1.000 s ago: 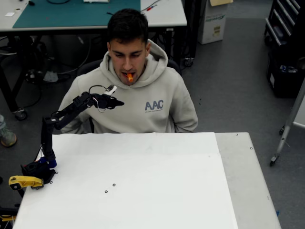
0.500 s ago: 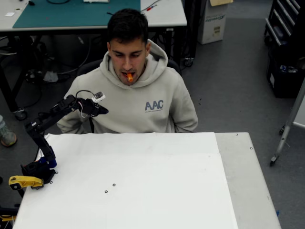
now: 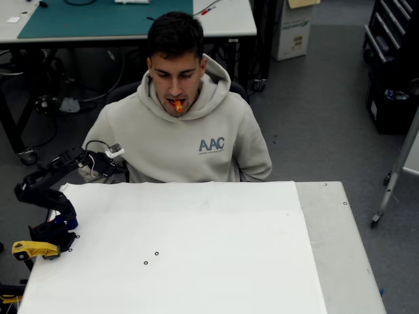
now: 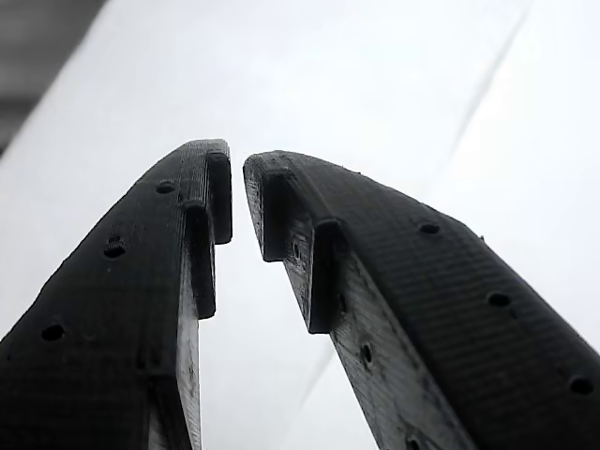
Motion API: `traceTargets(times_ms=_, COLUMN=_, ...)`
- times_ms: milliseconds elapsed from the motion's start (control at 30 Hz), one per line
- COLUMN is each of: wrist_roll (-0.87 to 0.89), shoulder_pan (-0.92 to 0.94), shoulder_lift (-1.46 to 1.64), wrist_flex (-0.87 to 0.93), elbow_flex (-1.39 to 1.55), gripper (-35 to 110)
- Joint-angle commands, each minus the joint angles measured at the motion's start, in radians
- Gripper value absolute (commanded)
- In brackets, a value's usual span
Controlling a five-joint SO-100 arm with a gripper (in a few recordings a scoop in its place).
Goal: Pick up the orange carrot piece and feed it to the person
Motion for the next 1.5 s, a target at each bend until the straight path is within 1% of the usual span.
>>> traceTargets(times_ms=0, wrist_roll=0.005, shoulder_pan=-0.026, shoulder_lift=0.181, wrist_flex=0.008, elbow_flex=0.121, gripper=-1)
traceTargets(times_ms=267, wrist_roll=0.003, shoulder_pan=-0.049, shoulder_lift=0.463, wrist_flex=0.006, elbow_flex=0.367, gripper=-1)
traceTargets(times_ms=467, wrist_roll=0.002, shoulder_pan=-0.037, shoulder_lift=0.583, wrist_flex=0.009, elbow_flex=0.486, gripper=-1)
traceTargets(times_ms=1000, wrist_roll=0.002, shoulder_pan=-0.051, shoulder_lift=0.693, wrist_flex=0.018, elbow_flex=0.687, gripper=-1)
traceTargets(times_ms=1467, wrist_roll=0.002, shoulder_pan=-0.051, shoulder_lift=0.693, wrist_flex=0.018, elbow_flex=0.699, gripper=-1)
